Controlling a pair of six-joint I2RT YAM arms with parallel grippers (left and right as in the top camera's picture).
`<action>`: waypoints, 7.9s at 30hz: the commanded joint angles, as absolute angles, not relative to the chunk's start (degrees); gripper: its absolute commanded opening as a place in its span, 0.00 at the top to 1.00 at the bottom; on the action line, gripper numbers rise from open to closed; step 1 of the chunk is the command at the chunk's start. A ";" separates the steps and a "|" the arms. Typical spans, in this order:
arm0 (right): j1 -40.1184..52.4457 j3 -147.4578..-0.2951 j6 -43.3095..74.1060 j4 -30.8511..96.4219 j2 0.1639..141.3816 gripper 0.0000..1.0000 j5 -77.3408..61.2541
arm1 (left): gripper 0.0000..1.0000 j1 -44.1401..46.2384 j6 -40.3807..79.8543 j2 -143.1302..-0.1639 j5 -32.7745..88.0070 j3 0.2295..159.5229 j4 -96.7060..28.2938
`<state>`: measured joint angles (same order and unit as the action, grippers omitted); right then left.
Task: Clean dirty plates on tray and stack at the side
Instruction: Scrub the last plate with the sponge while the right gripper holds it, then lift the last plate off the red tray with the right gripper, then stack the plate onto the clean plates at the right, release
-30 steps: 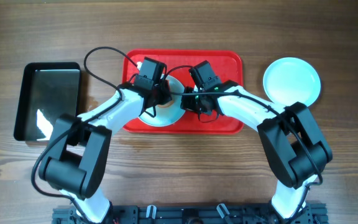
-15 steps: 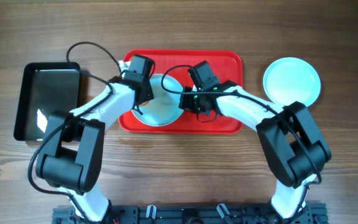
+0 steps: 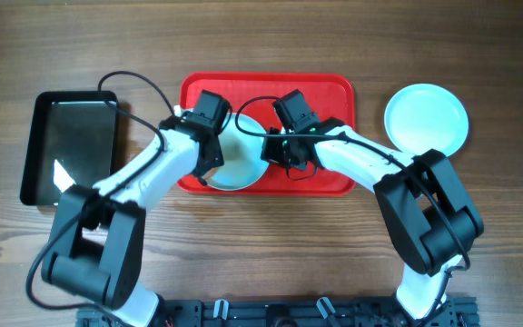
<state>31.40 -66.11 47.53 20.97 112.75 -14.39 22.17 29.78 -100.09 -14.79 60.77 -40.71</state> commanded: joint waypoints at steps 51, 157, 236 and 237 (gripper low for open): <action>29.93 -63.26 48.71 23.16 116.11 0.96 -5.80 | 0.96 18.13 28.95 -99.50 10.92 60.49 -16.97; 48.75 -108.05 26.13 80.58 114.85 0.96 66.87 | 0.96 13.76 28.97 -88.97 7.03 58.06 -40.75; -26.70 -82.26 18.00 54.13 104.12 0.96 -5.37 | 0.96 13.76 28.99 -89.06 7.09 58.06 -39.16; -26.70 -82.26 18.04 54.35 104.14 0.95 -5.43 | 0.96 13.76 28.99 -89.06 7.11 58.06 -39.18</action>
